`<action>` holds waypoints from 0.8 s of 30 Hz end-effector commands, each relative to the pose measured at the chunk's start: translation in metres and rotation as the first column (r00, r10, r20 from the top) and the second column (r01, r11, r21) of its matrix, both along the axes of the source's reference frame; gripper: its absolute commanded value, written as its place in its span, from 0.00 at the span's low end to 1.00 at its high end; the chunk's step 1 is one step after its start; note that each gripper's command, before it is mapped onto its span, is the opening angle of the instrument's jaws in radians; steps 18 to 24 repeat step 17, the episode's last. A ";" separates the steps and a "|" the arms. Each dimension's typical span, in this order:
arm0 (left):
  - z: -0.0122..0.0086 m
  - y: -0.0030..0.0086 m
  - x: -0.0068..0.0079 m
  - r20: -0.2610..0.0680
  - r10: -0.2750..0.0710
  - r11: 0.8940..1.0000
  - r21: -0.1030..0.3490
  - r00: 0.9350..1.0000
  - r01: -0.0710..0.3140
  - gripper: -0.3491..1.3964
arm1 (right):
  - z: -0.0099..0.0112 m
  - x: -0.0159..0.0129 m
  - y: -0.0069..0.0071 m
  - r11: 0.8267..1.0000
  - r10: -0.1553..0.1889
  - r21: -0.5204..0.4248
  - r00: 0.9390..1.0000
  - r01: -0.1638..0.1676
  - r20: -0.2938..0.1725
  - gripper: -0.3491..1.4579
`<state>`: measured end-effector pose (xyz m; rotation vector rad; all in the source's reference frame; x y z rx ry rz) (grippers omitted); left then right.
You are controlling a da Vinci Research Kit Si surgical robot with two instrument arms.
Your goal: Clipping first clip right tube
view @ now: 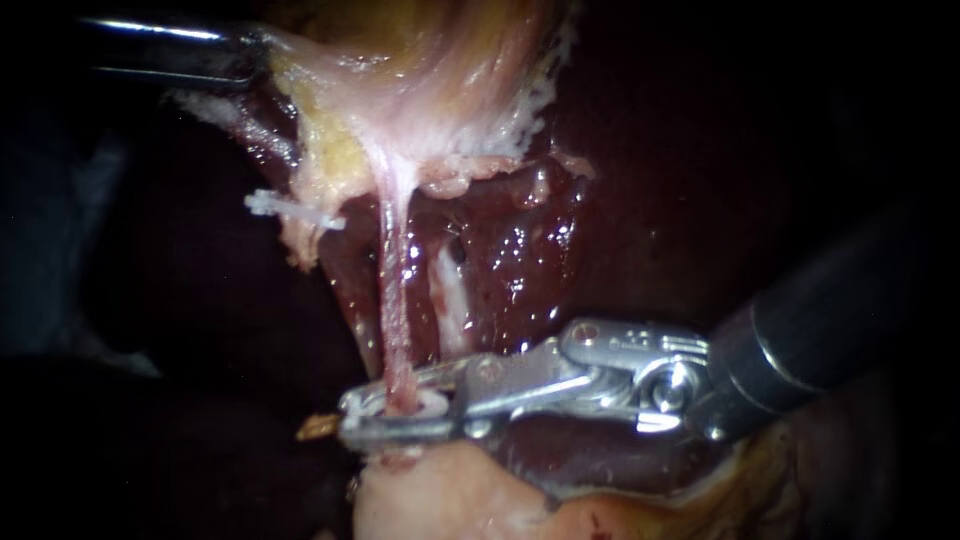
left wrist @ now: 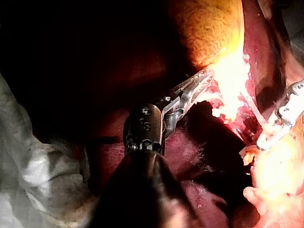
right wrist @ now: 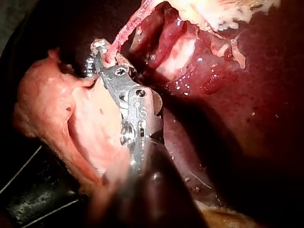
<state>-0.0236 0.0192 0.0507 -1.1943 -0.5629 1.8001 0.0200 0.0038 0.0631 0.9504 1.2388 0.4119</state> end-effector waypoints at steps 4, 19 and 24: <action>0.0000 0.0000 0.0000 0.000 0.000 1.000 0.000 1.000 0.000 0.00 | 0.0002 -0.0003 0.0003 1.000 -0.014 0.024 0.999 0.013 0.030 0.00; 0.0002 0.0002 0.0000 0.000 0.000 1.000 0.000 1.000 0.000 0.00 | 0.0007 -0.0005 0.0001 0.999 -0.024 0.026 0.998 0.023 0.052 0.00; 0.0002 0.0002 0.0000 0.000 0.000 1.000 0.000 1.000 0.000 0.00 | 0.0007 -0.0005 0.0001 0.999 -0.024 0.026 0.998 0.023 0.052 0.00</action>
